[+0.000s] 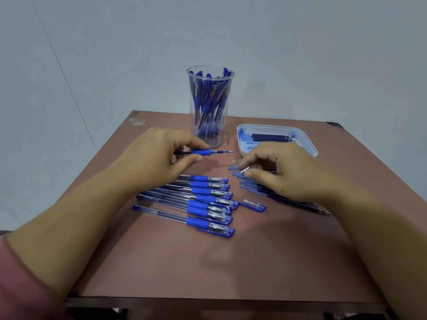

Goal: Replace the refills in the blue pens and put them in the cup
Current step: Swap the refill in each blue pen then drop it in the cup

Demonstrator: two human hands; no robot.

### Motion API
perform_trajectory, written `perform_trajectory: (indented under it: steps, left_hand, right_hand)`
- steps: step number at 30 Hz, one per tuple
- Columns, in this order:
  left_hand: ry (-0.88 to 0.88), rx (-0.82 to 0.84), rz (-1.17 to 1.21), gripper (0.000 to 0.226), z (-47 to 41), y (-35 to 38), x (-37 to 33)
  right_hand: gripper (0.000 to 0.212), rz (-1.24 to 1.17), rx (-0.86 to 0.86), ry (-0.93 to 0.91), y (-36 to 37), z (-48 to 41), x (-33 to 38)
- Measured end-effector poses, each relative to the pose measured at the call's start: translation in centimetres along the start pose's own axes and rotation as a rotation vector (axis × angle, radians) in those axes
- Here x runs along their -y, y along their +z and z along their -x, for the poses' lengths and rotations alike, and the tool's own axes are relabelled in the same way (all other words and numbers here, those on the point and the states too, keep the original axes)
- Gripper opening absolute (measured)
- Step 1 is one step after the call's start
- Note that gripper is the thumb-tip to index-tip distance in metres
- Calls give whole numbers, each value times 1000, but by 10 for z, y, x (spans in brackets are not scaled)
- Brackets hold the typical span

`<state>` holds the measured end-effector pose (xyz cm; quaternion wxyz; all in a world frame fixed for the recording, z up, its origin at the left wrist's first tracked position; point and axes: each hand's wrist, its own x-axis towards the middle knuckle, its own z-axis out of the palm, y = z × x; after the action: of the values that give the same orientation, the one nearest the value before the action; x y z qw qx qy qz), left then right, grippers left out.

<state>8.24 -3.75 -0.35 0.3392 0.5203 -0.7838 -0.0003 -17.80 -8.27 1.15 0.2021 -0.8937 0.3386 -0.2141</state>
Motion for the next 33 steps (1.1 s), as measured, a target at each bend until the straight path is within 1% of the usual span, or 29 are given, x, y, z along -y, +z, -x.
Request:
perform_trajectory:
  steps: [2, 4, 7, 10, 13, 17, 18, 19, 23, 26, 28, 31, 33]
  left_hand:
    - [5, 7, -2, 25, 0, 0, 0]
    - [7, 12, -5, 25, 0, 1, 0]
    - [19, 20, -15, 25, 0, 1, -1]
    - [11, 28, -13, 25, 0, 2, -1]
    - [0, 35, -8, 25, 0, 3, -1]
    - [0, 36, 6, 25, 0, 4, -2]
    - [11, 33, 9, 25, 0, 5, -3]
    - [25, 33, 11, 24, 0, 6, -4]
    - [60, 31, 18, 25, 1, 9, -9]
    - [67, 15, 17, 24, 1, 8, -8]
    - [69, 11, 8, 22, 1, 8, -8]
    - [76, 24, 2, 22, 0, 8, -10]
    - [95, 35, 6, 25, 0, 9, -12]
  right_hand:
    - [14, 96, 115, -25, 3, -1, 4]
    - [17, 161, 181, -38, 6, -3, 6]
    - [18, 203, 221, -68, 10, -6, 8]
    - [21, 206, 222, -67, 10, -7, 8]
    - [24, 166, 158, -84, 5, -4, 6]
    - [17, 71, -134, -145, 0, -4, 2]
    - [15, 65, -177, -153, 1, -5, 3]
    - [15, 57, -192, -147, 3, -6, 3]
    - [14, -2, -154, -52, 11, -9, 7]
    - [10, -13, -148, -15, 6, -7, 2]
    - [10, -10, -152, 15, 0, -4, -3]
    - [13, 17, -185, -9, -1, -2, -1]
    - [17, 30, -162, -50, 3, -4, 5]
